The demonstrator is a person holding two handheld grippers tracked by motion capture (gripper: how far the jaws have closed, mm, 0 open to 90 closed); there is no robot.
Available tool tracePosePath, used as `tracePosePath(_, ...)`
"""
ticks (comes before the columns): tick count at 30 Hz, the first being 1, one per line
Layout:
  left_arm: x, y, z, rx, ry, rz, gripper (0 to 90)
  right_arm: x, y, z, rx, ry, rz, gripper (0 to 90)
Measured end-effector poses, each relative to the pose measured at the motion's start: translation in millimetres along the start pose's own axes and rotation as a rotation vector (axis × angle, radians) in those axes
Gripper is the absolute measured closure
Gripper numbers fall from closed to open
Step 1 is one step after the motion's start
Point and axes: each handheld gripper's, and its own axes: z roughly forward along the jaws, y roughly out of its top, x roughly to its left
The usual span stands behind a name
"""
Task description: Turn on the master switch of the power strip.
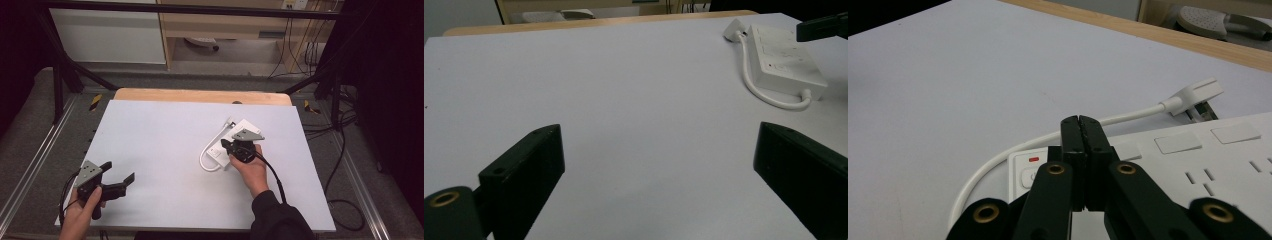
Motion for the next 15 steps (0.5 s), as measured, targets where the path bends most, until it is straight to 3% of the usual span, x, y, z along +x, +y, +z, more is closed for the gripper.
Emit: tracePosePath(15,0.8,-0.2,-0.2,-0.003,0.001,-0.004,5.9,11.2,-7.7,13.9,0.036,0.025,-0.009,90.0)
